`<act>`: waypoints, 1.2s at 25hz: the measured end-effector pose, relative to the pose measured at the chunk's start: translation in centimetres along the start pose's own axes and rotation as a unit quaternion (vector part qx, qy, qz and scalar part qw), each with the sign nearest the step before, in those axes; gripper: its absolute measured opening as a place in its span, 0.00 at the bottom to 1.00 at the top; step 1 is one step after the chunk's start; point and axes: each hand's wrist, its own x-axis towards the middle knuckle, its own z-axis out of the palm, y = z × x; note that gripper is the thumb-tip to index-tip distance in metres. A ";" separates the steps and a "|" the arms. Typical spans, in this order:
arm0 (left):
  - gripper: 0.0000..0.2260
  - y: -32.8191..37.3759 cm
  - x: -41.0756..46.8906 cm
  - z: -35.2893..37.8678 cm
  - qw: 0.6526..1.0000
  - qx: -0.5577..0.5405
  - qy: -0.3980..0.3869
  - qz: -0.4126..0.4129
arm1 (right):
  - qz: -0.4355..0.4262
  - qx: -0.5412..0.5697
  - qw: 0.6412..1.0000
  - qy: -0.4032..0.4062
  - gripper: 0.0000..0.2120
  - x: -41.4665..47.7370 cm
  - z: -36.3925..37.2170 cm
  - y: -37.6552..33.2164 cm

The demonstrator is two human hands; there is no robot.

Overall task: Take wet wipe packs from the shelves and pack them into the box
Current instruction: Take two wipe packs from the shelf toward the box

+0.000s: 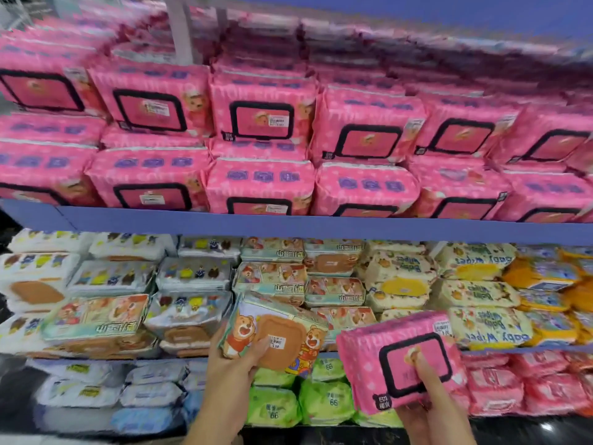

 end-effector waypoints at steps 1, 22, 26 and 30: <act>0.38 -1.5 1.6 0.2 1.000 -0.002 0.007 0.009 | 0.008 0.004 1.000 -0.016 0.22 2.0 0.2 0.9; 0.35 -5.7 8.4 0.5 0.445 0.767 -0.022 0.461 | -0.008 -0.003 0.990 -0.142 0.21 10.6 0.7 5.1; 0.35 -4.8 7.0 2.6 0.471 0.806 -0.045 0.355 | -0.024 0.010 0.991 -0.129 0.19 9.2 1.1 3.7; 0.28 -0.7 2.6 4.9 0.552 0.774 -0.117 0.288 | -0.035 -0.006 0.992 -0.125 0.22 5.5 0.9 1.5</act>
